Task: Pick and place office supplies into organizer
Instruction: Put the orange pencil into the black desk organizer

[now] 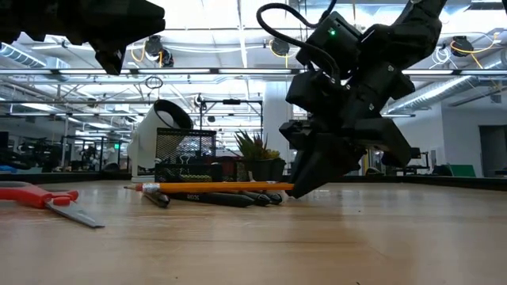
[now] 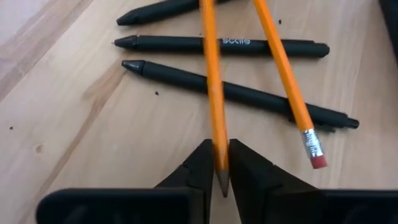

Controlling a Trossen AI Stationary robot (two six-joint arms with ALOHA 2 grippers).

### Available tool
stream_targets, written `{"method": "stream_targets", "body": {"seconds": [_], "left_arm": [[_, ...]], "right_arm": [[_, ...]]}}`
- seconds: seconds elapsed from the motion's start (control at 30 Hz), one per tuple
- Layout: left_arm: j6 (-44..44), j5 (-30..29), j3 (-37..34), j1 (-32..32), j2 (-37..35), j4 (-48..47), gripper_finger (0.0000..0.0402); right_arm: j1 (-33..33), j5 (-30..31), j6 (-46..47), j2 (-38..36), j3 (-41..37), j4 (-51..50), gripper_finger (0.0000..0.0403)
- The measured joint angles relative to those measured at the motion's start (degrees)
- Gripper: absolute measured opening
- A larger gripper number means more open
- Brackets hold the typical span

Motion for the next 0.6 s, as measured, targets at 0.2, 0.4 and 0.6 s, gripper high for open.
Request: {"method": "stream_targets", "body": {"seconds": [0.2,0.4,0.6], "left_arm": [[0.0,0.0,0.0,0.0,0.0,0.0,0.0076],[-0.2,0.0,0.0,0.0,0.0,0.0,0.0076],[-1.4,0.0,0.0,0.0,0.0,0.3,0.0076]], "right_arm": [[0.0,0.0,1.1,0.0,-1.0,2.5,0.0023],[0.0,-0.1,2.8,0.0,-1.1,5.0,0.0031],[0.2,0.0,7.4,0.0,-1.1,8.3,0.0024]]}}
